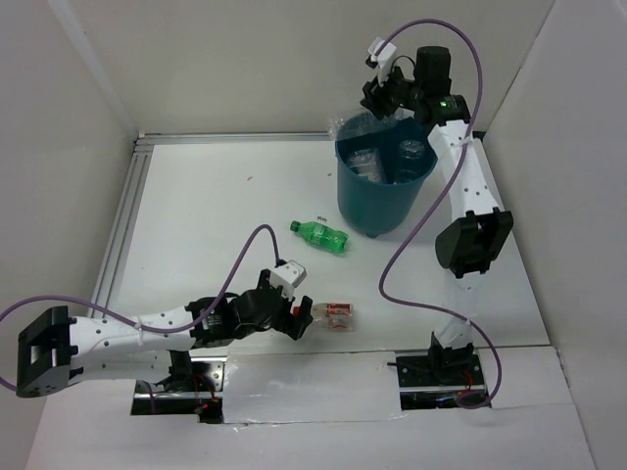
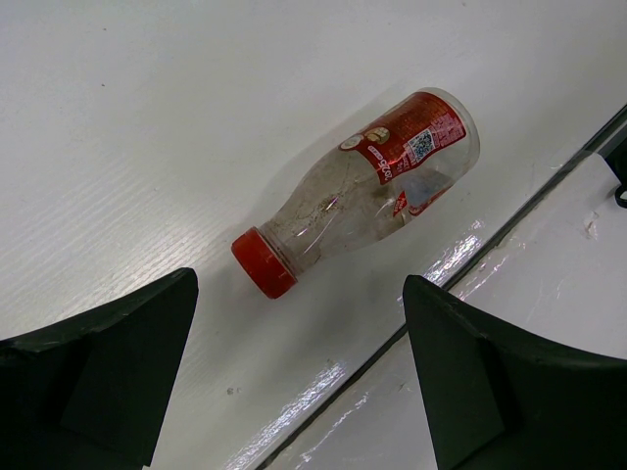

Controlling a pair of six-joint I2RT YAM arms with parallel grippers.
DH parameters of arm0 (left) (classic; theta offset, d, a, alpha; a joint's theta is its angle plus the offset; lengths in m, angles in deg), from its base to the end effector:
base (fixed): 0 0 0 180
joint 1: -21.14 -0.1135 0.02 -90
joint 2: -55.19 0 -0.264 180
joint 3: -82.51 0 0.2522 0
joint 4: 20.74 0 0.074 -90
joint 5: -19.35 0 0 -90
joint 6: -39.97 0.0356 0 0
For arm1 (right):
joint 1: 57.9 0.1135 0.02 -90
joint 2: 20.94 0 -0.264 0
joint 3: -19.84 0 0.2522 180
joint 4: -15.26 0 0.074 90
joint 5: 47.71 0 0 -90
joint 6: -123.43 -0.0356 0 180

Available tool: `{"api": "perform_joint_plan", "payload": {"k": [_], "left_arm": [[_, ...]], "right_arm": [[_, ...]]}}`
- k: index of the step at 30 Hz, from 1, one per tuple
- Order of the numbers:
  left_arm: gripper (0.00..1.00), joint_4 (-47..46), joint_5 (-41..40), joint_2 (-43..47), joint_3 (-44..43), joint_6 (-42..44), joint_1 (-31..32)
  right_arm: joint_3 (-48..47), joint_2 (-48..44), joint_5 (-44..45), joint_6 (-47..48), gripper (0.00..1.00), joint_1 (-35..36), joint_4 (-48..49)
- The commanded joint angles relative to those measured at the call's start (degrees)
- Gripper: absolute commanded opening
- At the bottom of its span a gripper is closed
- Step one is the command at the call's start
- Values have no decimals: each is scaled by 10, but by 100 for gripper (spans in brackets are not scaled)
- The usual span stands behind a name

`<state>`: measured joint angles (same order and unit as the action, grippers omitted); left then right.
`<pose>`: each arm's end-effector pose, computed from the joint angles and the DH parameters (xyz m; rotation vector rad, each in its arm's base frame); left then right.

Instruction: Put the plastic bottles in the bin

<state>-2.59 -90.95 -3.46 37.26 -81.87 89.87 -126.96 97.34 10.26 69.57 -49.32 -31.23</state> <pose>0.0911 -0.2001 0.2243 0.4755 2.1056 -0.6786 0.4577 0.0882 0.4343 -1.0326 1.5225 0.1902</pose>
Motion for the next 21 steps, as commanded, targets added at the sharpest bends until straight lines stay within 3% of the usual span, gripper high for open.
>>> {"api": "perform_joint_plan", "payload": {"k": [1,10,16,18,21], "left_arm": [[98,-21,-8,10,-2,2,3],[98,-26,-3,5,-2,7,3],[98,-18,-13,-15,-15,7,3],[98,-7,-23,-28,-21,-3,3],[100,-22,-39,-63,-39,32,3]], "right_arm": [[24,-59,-11,17,56,-8,-39],[126,-147,-28,27,56,-25,-51],[177,-237,-52,-85,59,-51,39],[177,-263,-68,-123,65,-67,46],[208,-298,-101,-176,84,-92,46]]}}
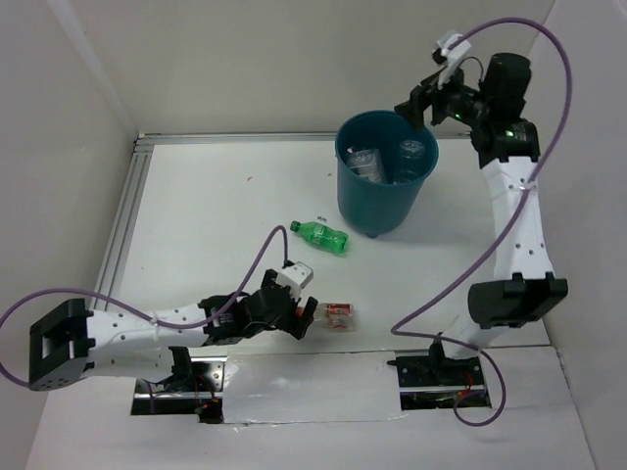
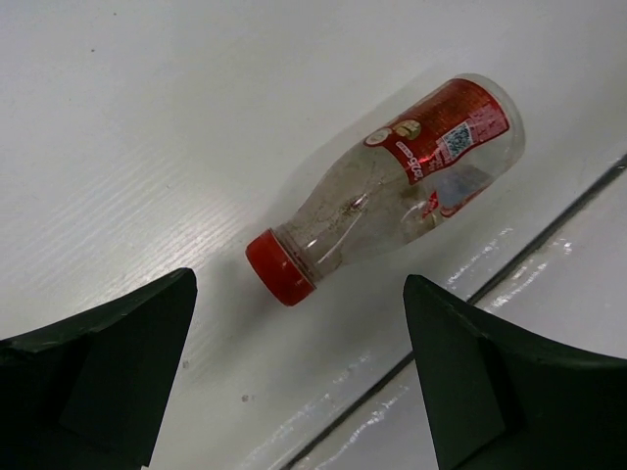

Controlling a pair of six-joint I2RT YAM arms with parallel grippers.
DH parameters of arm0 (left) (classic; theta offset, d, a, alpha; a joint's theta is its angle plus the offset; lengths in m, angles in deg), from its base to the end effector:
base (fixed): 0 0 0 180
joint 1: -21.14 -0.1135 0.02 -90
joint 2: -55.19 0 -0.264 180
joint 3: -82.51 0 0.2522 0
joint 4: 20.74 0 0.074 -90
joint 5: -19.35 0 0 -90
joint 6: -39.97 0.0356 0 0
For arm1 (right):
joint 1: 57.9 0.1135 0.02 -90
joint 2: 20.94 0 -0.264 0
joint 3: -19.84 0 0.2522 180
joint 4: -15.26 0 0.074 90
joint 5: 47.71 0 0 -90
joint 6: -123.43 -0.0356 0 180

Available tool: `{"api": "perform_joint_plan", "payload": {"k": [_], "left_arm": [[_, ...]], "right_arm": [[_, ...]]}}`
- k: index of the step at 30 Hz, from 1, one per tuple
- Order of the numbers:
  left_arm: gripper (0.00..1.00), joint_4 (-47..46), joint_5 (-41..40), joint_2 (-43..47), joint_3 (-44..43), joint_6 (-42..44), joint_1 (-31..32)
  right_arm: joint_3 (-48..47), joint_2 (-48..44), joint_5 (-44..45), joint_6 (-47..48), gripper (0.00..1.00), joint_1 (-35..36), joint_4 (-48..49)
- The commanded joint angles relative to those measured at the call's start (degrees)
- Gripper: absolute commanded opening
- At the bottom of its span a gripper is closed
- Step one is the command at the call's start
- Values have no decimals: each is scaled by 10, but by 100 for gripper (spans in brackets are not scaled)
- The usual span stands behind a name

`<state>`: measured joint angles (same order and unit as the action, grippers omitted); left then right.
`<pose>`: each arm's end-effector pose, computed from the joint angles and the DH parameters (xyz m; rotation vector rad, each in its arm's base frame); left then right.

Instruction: Put the plastic bottles in the bin

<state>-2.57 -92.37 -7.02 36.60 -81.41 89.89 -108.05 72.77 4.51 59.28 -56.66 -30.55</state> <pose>0.0946 -0.2070 0.2157 0.4891 2.1324 -0.6106 0.3452 0.0293 0.4980 -0.8462 1.5184 0.2689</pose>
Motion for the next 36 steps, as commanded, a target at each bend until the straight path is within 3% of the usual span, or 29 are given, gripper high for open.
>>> {"api": "perform_joint_plan", "payload": {"k": [1,6,11,14,18,22,23,26,27,28,29,31,32,36], "left_arm": [[100,-27,-16,-64,-41,46,2],[100,-33,-10,-173,-108,166,2],[100,-76,132,-186,-121,304,-3],[100,-38,182,-234,-144,330,-8],[90,-33,242,-296,-163,341,-15],[67,-33,241,-328,-196,326,-20],[50,-27,232,-333,-207,316,-20],[31,-20,205,-303,-218,296,-20],[22,-15,176,-267,-225,284,-20],[22,-15,176,-246,-232,276,-20],[20,-5,163,-227,-241,270,-20],[5,10,118,-187,-257,263,-20],[0,10,98,-167,-265,251,-26],[0,-25,72,-106,-338,251,-68]], "right_arm": [[35,-81,-57,-78,86,-24,39],[166,-154,-96,-34,87,-66,-18],[249,-227,-132,8,87,-112,-66],[278,-247,-148,13,87,-145,-78],[304,-266,-174,26,87,-178,-103],[318,-277,-193,43,87,-198,-118],[324,-283,-193,43,87,-205,-125],[330,-296,-198,66,87,-220,-144],[335,-304,-198,76,82,-226,-155],[343,-304,-198,76,82,-226,-155],[348,-312,-188,76,75,-226,-155],[362,-327,-144,55,19,-226,-128],[382,-332,-116,31,0,-226,-109],[428,-345,-28,0,0,-226,-74]]}}
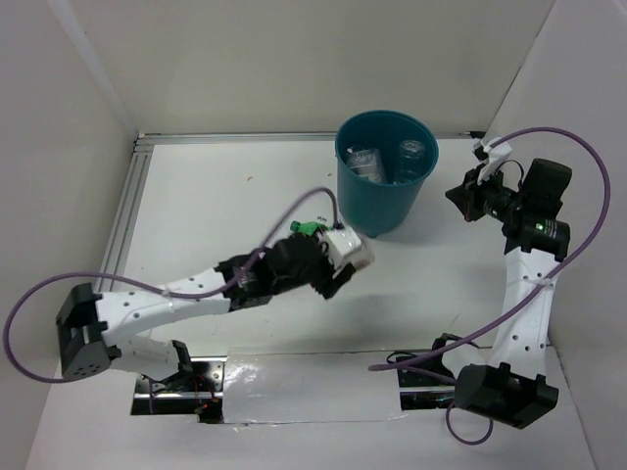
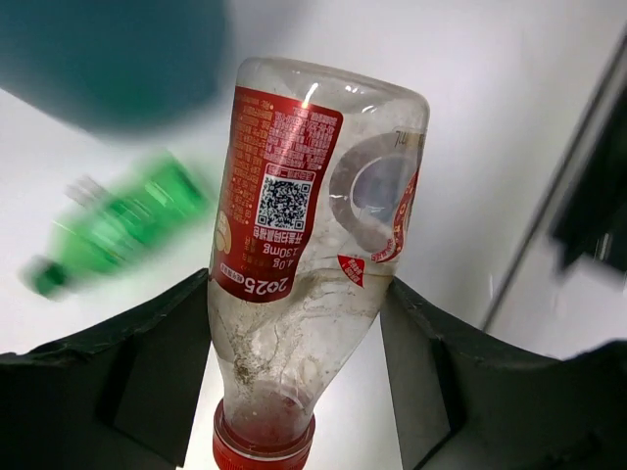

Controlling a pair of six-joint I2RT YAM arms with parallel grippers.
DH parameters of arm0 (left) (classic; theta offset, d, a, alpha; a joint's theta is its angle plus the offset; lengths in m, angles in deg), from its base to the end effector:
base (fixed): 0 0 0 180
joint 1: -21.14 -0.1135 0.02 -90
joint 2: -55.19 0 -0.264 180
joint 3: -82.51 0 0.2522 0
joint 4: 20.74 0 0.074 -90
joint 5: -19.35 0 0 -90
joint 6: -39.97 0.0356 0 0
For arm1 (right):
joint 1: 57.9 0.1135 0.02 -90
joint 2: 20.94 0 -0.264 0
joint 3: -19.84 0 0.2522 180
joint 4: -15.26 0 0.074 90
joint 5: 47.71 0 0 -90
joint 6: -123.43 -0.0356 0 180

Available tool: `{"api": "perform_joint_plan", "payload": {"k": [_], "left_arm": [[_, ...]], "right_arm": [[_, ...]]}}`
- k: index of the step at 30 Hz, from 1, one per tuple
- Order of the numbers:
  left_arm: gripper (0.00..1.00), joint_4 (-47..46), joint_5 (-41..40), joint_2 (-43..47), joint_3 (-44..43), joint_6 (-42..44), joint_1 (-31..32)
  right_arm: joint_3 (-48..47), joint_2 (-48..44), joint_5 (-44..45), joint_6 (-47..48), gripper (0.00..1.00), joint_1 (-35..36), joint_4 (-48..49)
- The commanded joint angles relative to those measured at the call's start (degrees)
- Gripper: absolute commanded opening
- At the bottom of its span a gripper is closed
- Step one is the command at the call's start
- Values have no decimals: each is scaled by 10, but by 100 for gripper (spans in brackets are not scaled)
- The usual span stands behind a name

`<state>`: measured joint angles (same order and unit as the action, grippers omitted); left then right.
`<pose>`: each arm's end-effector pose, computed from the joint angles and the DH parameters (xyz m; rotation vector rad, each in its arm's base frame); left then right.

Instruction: Put the plastic bottles in the bin

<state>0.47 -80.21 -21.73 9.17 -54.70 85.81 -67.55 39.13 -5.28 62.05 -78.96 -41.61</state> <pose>0.1384 -0.2786 0.3092 0.9285 1.8272 -0.6040 0.1939 -0.0465 0.4097 -0.5993 1.8247 0.2887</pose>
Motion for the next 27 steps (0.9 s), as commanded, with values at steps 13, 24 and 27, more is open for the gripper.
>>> {"api": "perform_joint_plan", "payload": {"k": [13,24,27], "left_arm": [[6,-174,-59,-363,-606,-23,-144],[99,-150,-71,-487,-687,-110,-155],[99,-150,-66,-487,-692,-115,-155]], "right_arm": [[125,-56,59,-45,1,-3,14],[130,-67,64,-45,8,-3,3],[135,-67,64,-45,10,-3,3]]}}
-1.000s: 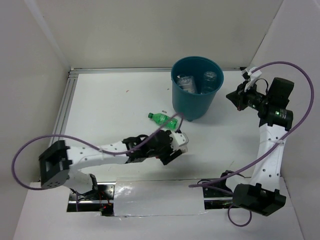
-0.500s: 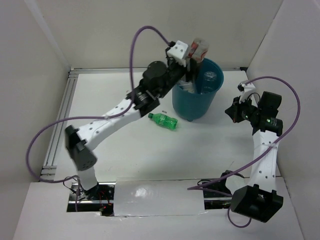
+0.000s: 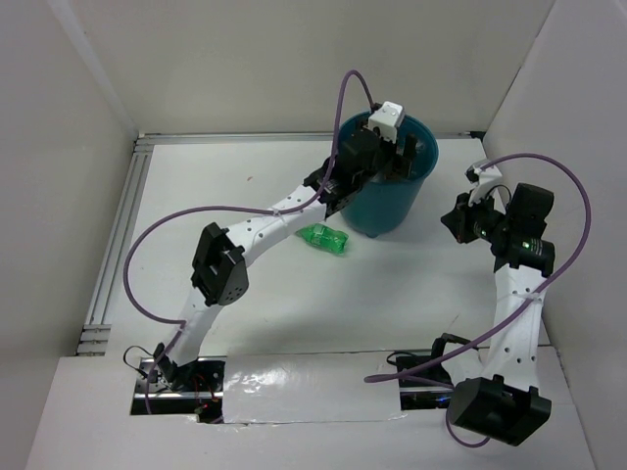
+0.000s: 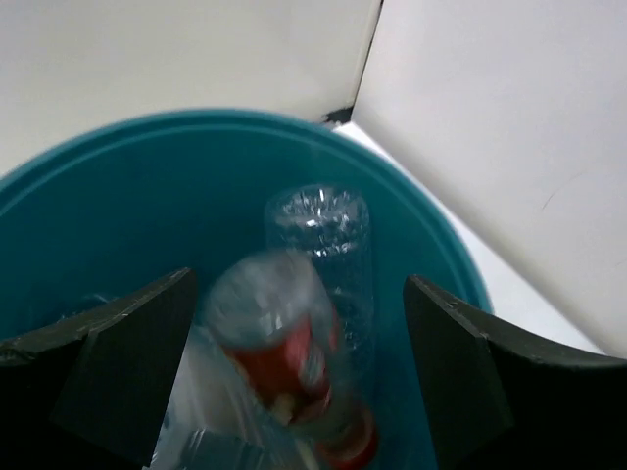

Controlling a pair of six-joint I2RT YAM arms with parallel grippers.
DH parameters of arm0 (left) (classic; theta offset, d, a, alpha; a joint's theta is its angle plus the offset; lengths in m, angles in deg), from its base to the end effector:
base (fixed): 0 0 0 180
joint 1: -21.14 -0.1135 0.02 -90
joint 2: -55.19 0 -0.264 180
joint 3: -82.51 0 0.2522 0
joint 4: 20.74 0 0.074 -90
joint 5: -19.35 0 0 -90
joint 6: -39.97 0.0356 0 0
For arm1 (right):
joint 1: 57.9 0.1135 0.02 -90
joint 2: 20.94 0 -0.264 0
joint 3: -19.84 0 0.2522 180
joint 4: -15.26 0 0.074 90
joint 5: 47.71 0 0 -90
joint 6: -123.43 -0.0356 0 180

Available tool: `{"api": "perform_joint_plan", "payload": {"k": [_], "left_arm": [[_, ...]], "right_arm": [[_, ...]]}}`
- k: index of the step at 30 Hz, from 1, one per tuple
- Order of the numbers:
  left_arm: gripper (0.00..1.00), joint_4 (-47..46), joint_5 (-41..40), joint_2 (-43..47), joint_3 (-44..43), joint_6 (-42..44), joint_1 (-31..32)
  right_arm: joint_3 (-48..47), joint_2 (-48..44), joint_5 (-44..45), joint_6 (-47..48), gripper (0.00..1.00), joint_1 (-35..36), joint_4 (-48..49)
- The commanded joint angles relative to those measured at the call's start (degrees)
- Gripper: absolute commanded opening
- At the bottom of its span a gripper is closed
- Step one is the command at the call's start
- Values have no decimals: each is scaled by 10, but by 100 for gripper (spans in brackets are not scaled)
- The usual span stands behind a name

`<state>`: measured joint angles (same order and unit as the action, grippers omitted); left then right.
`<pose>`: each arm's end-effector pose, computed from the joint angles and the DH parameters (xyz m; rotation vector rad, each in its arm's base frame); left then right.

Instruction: Put the plastic bottles in the bin

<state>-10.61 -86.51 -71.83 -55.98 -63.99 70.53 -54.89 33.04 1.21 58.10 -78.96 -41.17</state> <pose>0.3552 -0.3993 0.3770 0.2645 1.5638 -0.6578 0.1787 -0.0437 0.3576 -0.4476 1.9886 0.2920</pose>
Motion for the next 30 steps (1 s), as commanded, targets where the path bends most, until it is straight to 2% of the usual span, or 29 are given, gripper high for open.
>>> {"api": "perform_joint_plan", "payload": {"k": [1,4,7,8,9,10,11,12,13,14,15,16,17,19,21,22,23,27,30], "left_arm": [[99,-44,3,28,-40,-29,-3],[99,-59,8,55,-30,-34,-3],[99,-39,-39,115,19,-46,-8],[99,-23,-55,156,39,-79,-17],[90,2,-70,178,83,-107,-24],[69,74,-83,199,106,-144,-43],[19,117,-106,221,130,-190,-53],[3,158,-106,260,182,-287,-66],[0,213,-81,279,214,-332,-90],[0,227,-62,299,248,-407,-101],[20,232,-46,317,319,-438,-110],[39,232,-32,348,352,-473,-125],[65,239,-2,358,402,-536,-131],[81,260,23,363,430,-585,-144],[92,306,46,323,430,-648,-159],[92,321,46,323,422,-648,-159],[96,330,58,304,414,-648,-169],[99,372,135,195,361,-673,-182],[99,390,142,142,330,-690,-176]], "right_arm": [[9,-6,-7,-6,12,-3,-6],[15,-6,-7,-6,13,-3,-7],[20,-6,-7,-1,14,-3,-7],[20,-6,-7,-1,14,-3,-12],[20,-6,-7,5,15,-3,-12],[20,-6,-12,5,15,-3,-17],[20,-6,-12,5,13,-3,-17],[20,-6,-12,5,12,-3,-17],[20,-1,-12,5,10,-3,-17],[26,-1,-12,5,10,-3,-17],[26,-1,-17,5,10,-3,-17],[26,4,-17,5,10,-3,-17],[26,4,-17,5,19,-3,-17],[26,10,-17,-1,37,-3,-17],[26,10,-17,-7,50,-3,-12],[26,10,-17,-7,51,-3,-12],[26,10,-17,-7,51,-3,-12],[26,10,-17,-7,52,-3,-12],[26,10,-5,-1,52,-3,-12]]}}
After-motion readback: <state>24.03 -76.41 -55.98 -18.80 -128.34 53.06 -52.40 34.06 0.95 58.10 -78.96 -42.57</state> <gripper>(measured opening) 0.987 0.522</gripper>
